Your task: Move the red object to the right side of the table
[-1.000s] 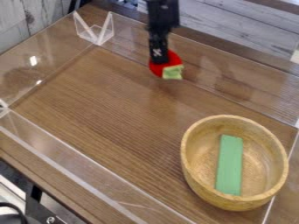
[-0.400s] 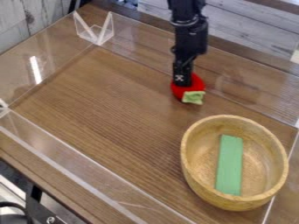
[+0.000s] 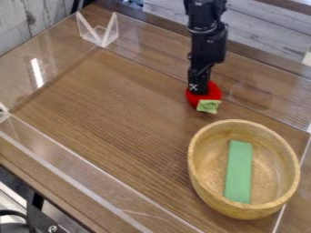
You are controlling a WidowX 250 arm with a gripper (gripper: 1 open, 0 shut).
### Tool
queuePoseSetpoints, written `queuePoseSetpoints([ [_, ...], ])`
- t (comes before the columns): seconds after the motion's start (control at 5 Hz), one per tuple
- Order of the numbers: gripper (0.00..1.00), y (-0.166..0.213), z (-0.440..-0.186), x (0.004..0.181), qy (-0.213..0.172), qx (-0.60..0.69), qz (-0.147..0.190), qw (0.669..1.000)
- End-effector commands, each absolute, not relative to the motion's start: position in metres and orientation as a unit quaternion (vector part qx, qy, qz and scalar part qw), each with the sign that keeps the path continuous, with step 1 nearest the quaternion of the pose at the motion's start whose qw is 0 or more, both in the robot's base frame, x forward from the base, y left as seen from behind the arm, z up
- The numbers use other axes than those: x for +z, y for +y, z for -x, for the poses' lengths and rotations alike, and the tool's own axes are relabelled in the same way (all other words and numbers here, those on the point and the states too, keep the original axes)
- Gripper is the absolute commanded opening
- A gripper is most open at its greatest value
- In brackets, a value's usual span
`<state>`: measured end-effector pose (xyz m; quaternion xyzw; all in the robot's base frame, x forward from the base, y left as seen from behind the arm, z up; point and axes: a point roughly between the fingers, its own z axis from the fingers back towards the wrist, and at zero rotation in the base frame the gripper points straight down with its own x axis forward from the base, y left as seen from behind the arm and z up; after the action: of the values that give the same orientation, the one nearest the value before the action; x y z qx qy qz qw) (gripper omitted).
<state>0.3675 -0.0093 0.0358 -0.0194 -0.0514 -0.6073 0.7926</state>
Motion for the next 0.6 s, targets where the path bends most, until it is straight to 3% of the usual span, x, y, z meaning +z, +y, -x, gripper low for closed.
queuePoseSetpoints([
  [0.0,0.0,-0.0181,-0.3715,0.0581,-0.077,-0.646,-0.001,0.759],
  [0.2,0.0,-0.0205,-0.3714,0.0601,-0.079,-0.673,-0.003,0.735],
  [0.4,0.0,-0.0236,-0.3721,0.0539,-0.081,-0.673,-0.008,0.736],
])
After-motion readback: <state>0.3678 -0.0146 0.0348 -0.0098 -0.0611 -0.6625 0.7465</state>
